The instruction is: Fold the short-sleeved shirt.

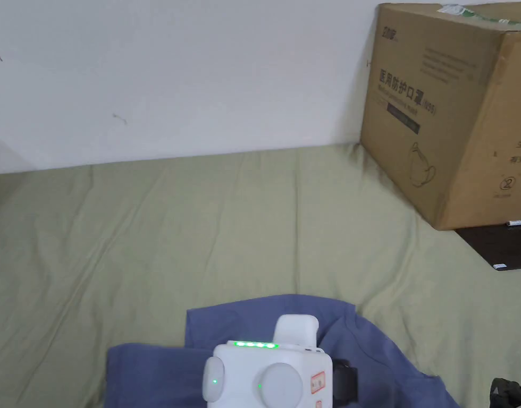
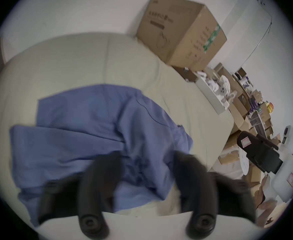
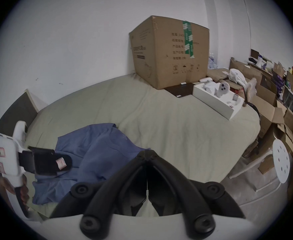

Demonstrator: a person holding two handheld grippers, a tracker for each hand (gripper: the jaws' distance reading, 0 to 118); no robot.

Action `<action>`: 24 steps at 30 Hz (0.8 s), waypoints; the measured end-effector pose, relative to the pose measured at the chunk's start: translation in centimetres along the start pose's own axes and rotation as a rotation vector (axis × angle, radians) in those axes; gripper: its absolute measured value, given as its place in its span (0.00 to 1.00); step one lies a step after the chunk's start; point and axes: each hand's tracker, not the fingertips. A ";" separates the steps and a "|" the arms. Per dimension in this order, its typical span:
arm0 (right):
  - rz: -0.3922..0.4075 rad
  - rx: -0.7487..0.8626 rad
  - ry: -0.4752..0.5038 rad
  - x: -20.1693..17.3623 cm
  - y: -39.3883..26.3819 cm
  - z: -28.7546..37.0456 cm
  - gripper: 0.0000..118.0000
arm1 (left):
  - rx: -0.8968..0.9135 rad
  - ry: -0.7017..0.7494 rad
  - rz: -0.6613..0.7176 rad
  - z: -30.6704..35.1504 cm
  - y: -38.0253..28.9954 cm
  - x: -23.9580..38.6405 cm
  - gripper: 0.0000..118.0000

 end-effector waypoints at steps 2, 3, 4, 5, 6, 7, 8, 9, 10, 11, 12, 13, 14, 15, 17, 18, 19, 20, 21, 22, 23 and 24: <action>0.031 0.010 0.024 -1.6 0.1 0.3 0.00 | 0.017 0.070 0.009 2.1 -0.7 -1.6 0.12; 0.040 0.011 0.035 -2.1 0.1 0.4 0.00 | 0.027 0.102 0.030 2.7 -1.4 -2.7 0.01; 0.047 0.010 0.057 -2.8 -0.1 0.4 0.00 | 0.024 0.109 0.070 3.6 -2.3 -3.9 0.00; 0.053 0.007 0.078 -3.4 -0.2 0.4 0.00 | 0.021 0.119 0.106 4.3 -3.2 -5.0 0.00; 0.059 0.000 0.091 -4.0 -0.3 0.3 0.00 | 0.020 0.126 0.150 4.7 -4.0 -6.0 0.00; 0.069 -0.006 0.102 -4.7 -0.5 0.1 0.00 | 0.013 0.142 0.208 5.2 -4.9 -7.4 0.00; 0.082 -0.013 0.113 -5.3 -0.7 -0.1 0.00 | 0.017 0.152 0.249 5.7 -5.5 -8.5 0.00; 0.091 -0.021 0.115 -5.9 -0.7 -0.2 0.00 | 0.025 0.161 0.273 6.2 -5.8 -9.3 0.00; 0.098 -0.025 0.123 -6.4 -0.8 -0.4 0.00 | 0.025 0.171 0.283 6.7 -5.9 -10.3 0.00; 0.107 -0.032 0.137 -6.8 -0.9 -0.5 0.00 | 0.036 0.184 0.270 7.1 -5.8 -11.3 0.00; 0.114 -0.039 0.146 -7.2 -0.9 -0.6 0.00 | 0.045 0.217 0.277 7.5 -5.4 -12.2 0.00; 0.124 -0.044 0.152 -7.5 -0.8 -0.8 0.00 | 0.065 0.253 0.290 8.0 -4.7 -13.4 0.00; 0.135 -0.045 0.154 -7.8 -0.8 -0.9 0.00 | 0.092 0.271 0.298 8.4 -3.8 -14.8 0.04; 0.143 -0.045 0.151 -8.1 -0.8 -1.1 0.00 | 0.117 0.286 0.315 8.6 -3.1 -16.0 0.18; 0.154 -0.052 0.150 -8.4 -0.7 -1.7 0.00 | 0.119 0.312 0.309 8.3 -0.9 -19.3 0.82; 0.155 -0.056 0.152 -8.4 -0.7 -2.0 0.00 | 0.102 0.322 0.312 7.6 0.0 -20.8 0.96; 0.155 -0.065 0.154 -8.5 -0.8 -2.4 0.00 | 0.059 0.356 0.320 6.6 1.0 -22.6 0.95; 0.154 -0.075 0.153 -8.6 -0.8 -2.8 0.00 | 0.063 0.359 0.325 6.0 1.8 -23.9 0.92; 0.155 -0.084 0.152 -8.5 -0.9 -3.3 0.00 | 0.064 0.378 0.339 5.0 2.6 -25.3 0.92; 0.156 -0.096 0.149 -8.5 -1.0 -3.7 0.00 | 0.038 0.399 0.362 3.5 3.2 -26.8 0.92; 0.157 -0.109 0.145 -8.5 -1.1 -4.1 0.00 | 0.002 0.421 0.372 1.9 3.4 -28.1 0.91; 0.158 -0.116 0.142 -8.4 -1.2 -4.4 0.00 | -0.045 0.444 0.355 0.5 3.6 -29.2 0.89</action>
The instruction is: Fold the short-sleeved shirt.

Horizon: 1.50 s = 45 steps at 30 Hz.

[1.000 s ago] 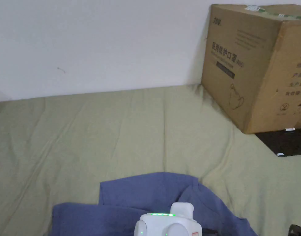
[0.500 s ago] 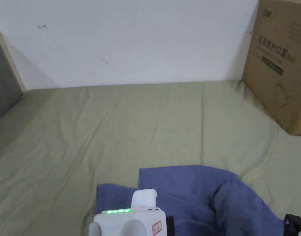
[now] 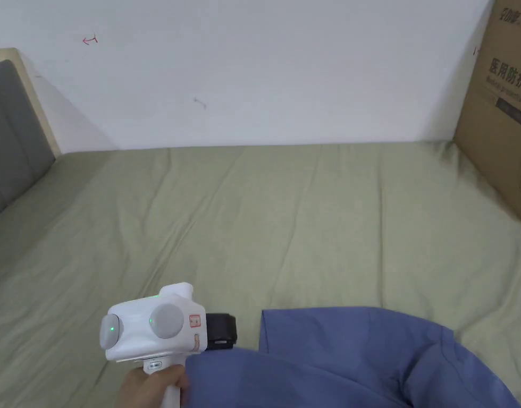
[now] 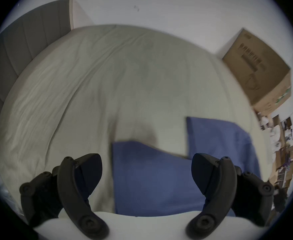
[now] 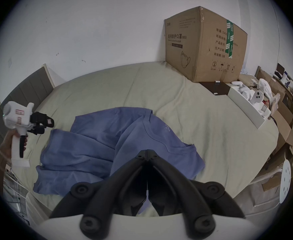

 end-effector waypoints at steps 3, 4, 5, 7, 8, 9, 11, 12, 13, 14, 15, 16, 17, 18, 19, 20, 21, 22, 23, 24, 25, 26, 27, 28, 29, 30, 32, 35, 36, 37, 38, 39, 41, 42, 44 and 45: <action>0.004 -0.028 -0.018 0.6 -0.3 -0.9 0.00 | -0.140 0.078 -0.073 -5.6 -0.9 -0.4 0.71; 0.003 -0.036 -0.023 0.8 -0.3 -1.1 0.00 | -0.135 0.129 -0.113 -5.7 -2.1 -0.3 0.70; 0.000 -0.042 -0.030 1.0 -0.4 -1.3 0.00 | -0.017 0.099 -0.159 -4.5 -2.1 0.5 0.69; -0.010 -0.049 -0.040 1.4 -0.4 -1.6 0.00 | -0.008 0.107 -0.120 -3.2 -2.3 0.8 0.56; -0.014 -0.055 -0.040 1.6 -0.3 -1.8 0.00 | 0.008 0.130 -0.148 -2.8 -2.4 1.0 0.44; -0.014 -0.060 -0.038 1.7 -0.2 -1.9 0.00 | 0.017 0.152 -0.160 -2.5 -2.4 1.2 0.28; 0.006 -0.059 -0.021 1.7 0.7 -2.2 0.00 | 0.013 0.153 -0.165 -1.9 -2.3 1.1 0.02; 0.019 -0.051 -0.001 1.7 1.4 -2.2 0.00 | 0.009 0.145 -0.147 -1.4 -2.2 1.2 0.02; 0.034 -0.042 0.050 1.6 2.5 -2.4 0.00 | 0.027 0.129 -0.126 -0.4 -2.1 1.2 0.02; 0.052 -0.046 0.105 1.6 3.9 -2.9 0.00 | 0.069 0.118 -0.120 0.8 -2.0 1.4 0.02; 0.063 -0.040 0.152 1.4 5.2 -3.4 0.00 | 0.083 0.115 -0.125 1.8 -1.9 1.0 0.02; 0.092 -0.057 0.229 1.1 7.0 -4.3 0.00 | 0.105 0.076 -0.135 3.1 -1.8 1.1 0.02; 0.103 -0.075 0.305 0.3 9.0 -5.4 0.00 | 0.138 0.042 -0.138 4.5 -1.9 1.2 0.02; 0.104 -0.080 0.346 -0.2 10.4 -6.6 0.00 | 0.154 0.036 -0.140 5.5 -1.9 1.3 0.02; 0.132 -0.115 0.407 -1.0 12.2 -8.7 0.07 | 0.161 0.036 -0.151 6.6 -2.0 1.3 0.02; 0.154 -0.146 0.443 -1.7 13.6 -10.7 0.30 | 0.175 0.032 -0.160 7.4 -2.1 1.4 0.02; 0.188 -0.182 0.450 -2.4 14.9 -13.4 0.54 | 0.197 0.021 -0.161 8.0 -2.3 1.4 0.02; 0.239 -0.234 0.407 -3.7 15.9 -16.1 0.65 | 0.189 0.019 -0.163 8.4 -2.5 1.4 0.02; 0.304 -0.264 0.370 -5.0 16.6 -18.5 0.65 | 0.186 0.015 -0.168 8.5 -2.6 1.2 0.02; 0.359 -0.267 0.355 -6.0 17.0 -20.8 0.65 | 0.190 0.005 -0.167 8.7 -2.7 1.1 0.02; 0.399 -0.299 0.324 -7.2 17.2 -23.2 0.65 | 0.187 -0.002 -0.164 8.7 -2.9 0.9 0.02; 0.440 -0.345 0.298 -8.3 17.2 -25.7 0.65 | 0.177 -0.003 -0.158 8.7 -3.0 0.7 0.02; 0.471 -0.405 0.309 -9.2 17.1 -27.7 0.65 | 0.177 -0.002 -0.147 8.5 -3.1 0.5 0.02; 0.500 -0.486 0.302 -10.1 16.7 -30.0 0.65 | 0.171 -0.002 -0.129 8.3 -3.1 0.1 0.02; 0.529 -0.532 0.291 -10.6 16.1 -32.1 0.64 | 0.164 -0.006 -0.113 8.1 -3.2 -0.2 0.02; 0.542 -0.554 0.262 -11.0 15.5 -33.2 0.63 | 0.162 -0.008 -0.109 7.9 -3.3 -0.4 0.02; 0.523 -0.552 0.260 -11.2 14.8 -33.9 0.61 | 0.148 -0.004 -0.103 7.4 -3.4 -0.7 0.02; 0.536 -0.555 0.282 -10.8 15.9 -32.4 0.45 | 0.134 0.012 -0.112 6.8 -3.4 -0.9 0.02; 0.567 -0.544 0.274 -10.7 16.0 -31.9 0.38 | 0.130 0.012 -0.114 6.7 -3.4 -0.9 0.02; 0.604 -0.528 0.230 -10.5 15.8 -31.5 0.03 | 0.124 0.012 -0.109 6.7 -3.3 -1.0 0.02; 0.582 -0.542 0.244 -10.2 15.5 -31.5 0.02 | 0.126 0.010 -0.103 6.7 -3.3 -1.1 0.02; 0.567 -0.565 0.263 -10.1 15.3 -31.5 0.02 | 0.128 0.008 -0.096 6.7 -3.3 -1.2 0.02; 0.468 -0.541 0.252 -9.5 15.8 -30.9 0.02 | 0.125 0.002 -0.077 7.3 -3.1 -1.5 0.02; 0.403 -0.530 0.266 -9.0 16.5 -30.4 0.02 | 0.128 -0.001 -0.078 7.7 -3.1 -1.6 0.02; 0.302 -0.486 0.297 -7.4 18.6 -28.5 0.02 | 0.141 0.015 -0.098 8.8 -2.6 -1.7 0.02; 0.291 -0.453 0.287 -6.7 19.6 -27.4 0.02 | 0.153 0.026 -0.108 9.5 -2.4 -1.8 0.02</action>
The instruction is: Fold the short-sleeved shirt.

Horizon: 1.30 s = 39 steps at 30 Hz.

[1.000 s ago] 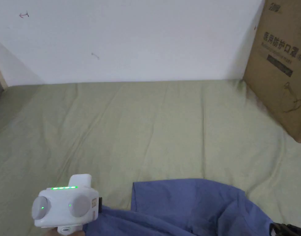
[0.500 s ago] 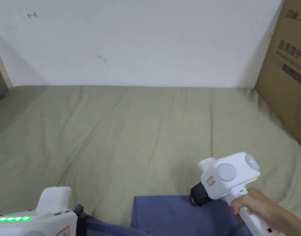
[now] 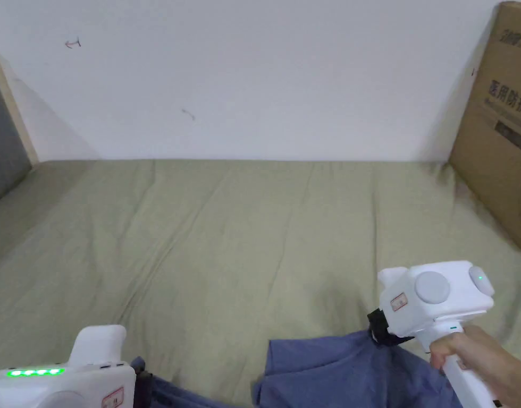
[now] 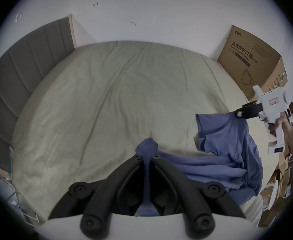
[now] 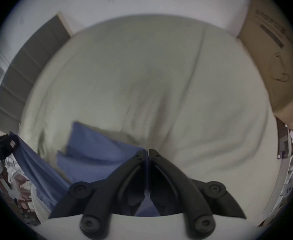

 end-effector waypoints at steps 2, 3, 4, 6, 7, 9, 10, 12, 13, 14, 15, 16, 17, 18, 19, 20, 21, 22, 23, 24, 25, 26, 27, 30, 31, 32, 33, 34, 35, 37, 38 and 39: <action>0.007 0.078 -0.039 1.1 0.5 4.3 0.02 | 0.036 0.013 -0.006 1.8 1.1 -0.5 0.02; -0.012 0.108 -0.051 1.8 0.8 6.3 0.02 | 0.056 0.022 0.000 2.6 1.7 -0.8 0.02; -0.031 0.150 -0.047 1.7 0.5 9.6 0.02 | 0.084 0.039 0.010 3.7 2.5 -1.1 0.02; -0.089 0.227 -0.040 3.2 0.4 14.5 0.02 | 0.137 0.065 0.006 5.8 3.9 -1.7 0.02; -0.110 0.265 -0.049 3.9 0.2 17.0 0.02 | 0.157 0.083 -0.002 7.0 4.7 -1.8 0.02; -0.137 0.340 -0.079 5.1 -0.1 21.8 0.02 | 0.219 0.102 -0.016 9.4 6.2 -1.9 0.02; -0.167 0.382 -0.088 5.7 -0.4 24.2 0.02 | 0.241 0.094 -0.018 10.6 7.1 -1.8 0.02; -0.212 0.454 -0.084 7.0 -0.6 28.4 0.02 | 0.300 0.073 -0.003 13.1 8.5 -1.8 0.02; -0.235 0.474 -0.092 7.5 -0.6 30.3 0.02 | 0.323 0.064 -0.013 14.2 9.1 -1.7 0.02; -0.252 0.502 -0.101 7.9 -0.8 32.4 0.02 | 0.344 0.057 -0.029 15.5 9.7 -1.5 0.02; -0.263 0.535 -0.086 8.2 -0.9 34.1 0.02 | 0.357 0.052 -0.021 16.4 10.3 -1.3 0.02; -0.286 0.571 -0.042 9.0 -0.7 35.7 0.02 | 0.369 0.037 -0.027 17.3 11.1 -1.0 0.02; -0.298 0.596 -0.021 9.2 -0.7 37.3 0.02 | 0.392 0.032 -0.037 18.3 11.9 -0.7 0.02; -0.293 0.617 -0.016 9.0 -0.7 38.4 0.02 | 0.414 0.047 -0.046 19.0 12.6 -0.3 0.02; -0.278 0.625 -0.025 8.7 -0.6 39.7 0.02 | 0.438 0.070 -0.073 19.9 13.6 0.2 0.02; -0.257 0.639 -0.039 8.4 -0.3 40.6 0.02 | 0.463 0.083 -0.082 20.7 14.4 0.7 0.02; -0.244 0.651 -0.057 8.1 0.0 41.3 0.02 | 0.473 0.087 -0.088 21.2 15.2 1.0 0.02; -0.243 0.657 -0.070 7.9 0.4 42.2 0.02 | 0.487 0.087 -0.096 21.8 16.2 1.3 0.02; -0.248 0.662 -0.072 7.8 0.8 42.8 0.02 | 0.504 0.091 -0.093 22.2 17.2 1.5 0.02; -0.260 0.673 -0.072 7.9 1.7 43.1 0.02 | 0.513 0.092 -0.101 22.5 18.5 1.7 0.02; -0.275 0.684 -0.069 8.0 2.5 43.6 0.02 | 0.518 0.096 -0.101 22.7 19.7 1.8 0.02; -0.296 0.701 -0.061 8.1 3.4 43.9 0.02 | 0.525 0.104 -0.095 22.7 21.2 1.8 0.02; -0.313 0.715 -0.053 8.2 4.3 44.2 0.02 | 0.534 0.112 -0.096 22.7 22.4 1.9 0.02; -0.329 0.725 -0.048 8.1 8.3 44.6 0.02 | 0.565 0.151 -0.092 22.3 26.6 2.3 0.02; -0.337 0.726 -0.054 8.0 10.0 44.7 0.02 | 0.576 0.169 -0.089 22.0 28.2 2.5 0.02; -0.337 0.728 -0.062 7.2 11.3 44.8 0.02 | 0.580 0.194 -0.108 21.6 29.8 2.7 0.02; -0.341 0.737 -0.071 7.0 12.5 45.0 0.02 | 0.580 0.224 -0.138 21.4 31.0 2.9 0.02; -0.344 0.756 -0.068 6.9 13.9 45.2 0.02 | 0.605 0.244 -0.144 21.1 32.5 3.0 0.02; -0.353 0.771 -0.068 6.7 15.4 45.6 0.02 | 0.613 0.256 -0.152 20.9 34.0 3.1 0.02; -0.373 0.827 -0.072 5.9 17.3 46.4 0.02 | 0.660 0.241 -0.092 21.2 36.1 2.8 0.02; -0.376 0.856 -0.098 5.5 18.4 46.9 0.02 | 0.690 0.232 -0.038 21.5 36.9 2.6 0.02; -0.371 0.882 -0.108 5.0 19.0 47.2 0.02 | 0.734 0.211 0.018 22.0 37.2 2.5 0.02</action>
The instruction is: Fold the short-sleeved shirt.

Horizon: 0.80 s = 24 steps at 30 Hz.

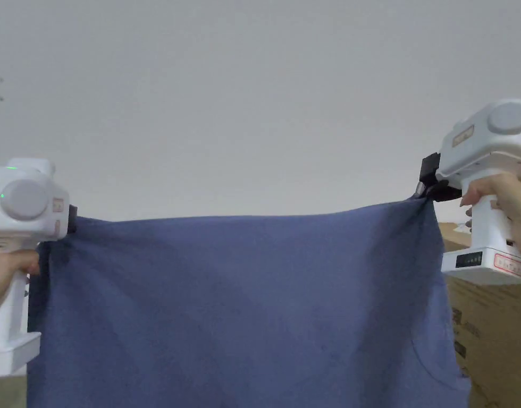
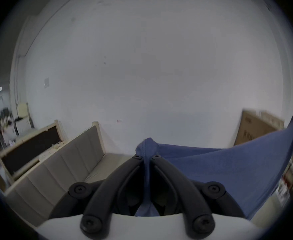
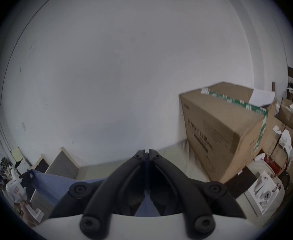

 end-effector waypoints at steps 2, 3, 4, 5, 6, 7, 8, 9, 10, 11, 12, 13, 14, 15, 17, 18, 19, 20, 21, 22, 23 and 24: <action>-0.001 0.019 0.010 -0.9 0.9 -0.2 0.02 | 0.050 0.006 -0.060 -0.4 1.1 0.1 0.02; -0.011 0.016 0.027 -1.0 1.4 -0.5 0.02 | 0.051 0.036 -0.094 -0.9 1.6 0.2 0.02; -0.030 0.018 0.042 -1.2 2.0 -0.8 0.02 | 0.035 0.040 -0.133 -1.5 2.3 0.1 0.02; -0.041 0.028 0.042 -1.6 1.7 -0.2 0.02 | 0.042 0.031 -0.100 -1.8 2.7 -0.1 0.02; -0.049 0.051 0.063 -1.8 1.7 -0.1 0.02 | 0.052 0.028 -0.087 -2.1 3.1 -0.3 0.02; -0.037 0.044 0.058 -2.1 1.7 -0.2 0.02 | 0.050 0.035 -0.094 -2.5 3.3 -0.5 0.02; -0.019 0.049 0.075 -2.3 1.4 -0.2 0.02 | 0.071 0.049 -0.082 -2.8 3.4 -0.5 0.02; -0.003 0.047 0.082 -2.5 1.2 -0.3 0.02 | 0.066 0.062 -0.109 -3.3 3.6 -0.4 0.02; 0.024 0.031 0.069 -2.8 0.7 -0.5 0.02 | 0.066 0.073 -0.130 -3.6 3.4 -0.3 0.02; 0.047 0.021 0.067 -2.9 0.1 -0.7 0.02 | 0.085 0.072 -0.130 -3.9 2.9 -0.3 0.02; 0.059 0.019 0.064 -2.9 -0.5 -1.0 0.02 | 0.081 0.078 -0.167 -4.3 2.4 -0.3 0.02; 0.058 0.009 0.063 -2.4 -0.9 -2.0 0.02 | 0.075 0.084 -0.178 -4.9 1.7 -0.2 0.02; 0.056 -0.014 0.061 -2.2 -1.6 -2.8 0.02 | 0.048 0.089 -0.197 -5.8 0.9 -0.1 0.02; 0.049 -0.029 0.064 -2.0 -2.3 -3.5 0.02 | 0.038 0.097 -0.189 -6.3 -0.1 0.0 0.02; 0.065 -0.074 0.035 -1.3 -4.3 -6.0 0.02 | 0.021 0.083 -0.152 -7.9 -2.9 0.0 0.02; 0.080 -0.097 0.021 -1.0 -5.4 -7.2 0.02 | 0.000 0.089 -0.153 -8.9 -4.4 0.2 0.02; 0.089 -0.132 0.011 -0.7 -6.9 -8.5 0.02 | -0.060 0.094 -0.167 -10.1 -6.1 0.5 0.02; 0.096 -0.163 0.005 -0.3 -8.5 -10.0 0.02 | -0.111 0.094 -0.201 -11.3 -8.1 0.8 0.02; 0.103 -0.196 -0.010 0.4 -10.3 -11.8 0.02 | -0.142 0.112 -0.192 -12.5 -10.7 1.1 0.02; 0.102 -0.232 -0.032 1.0 -12.0 -13.3 0.02 | -0.188 0.111 -0.188 -13.6 -12.9 1.2 0.02; 0.088 -0.278 -0.059 1.7 -14.3 -15.1 0.02 | -0.251 0.099 -0.157 -14.9 -15.6 1.4 0.02; 0.079 -0.320 -0.076 2.4 -16.4 -16.7 0.02 | -0.305 0.092 -0.132 -16.0 -18.3 1.6 0.02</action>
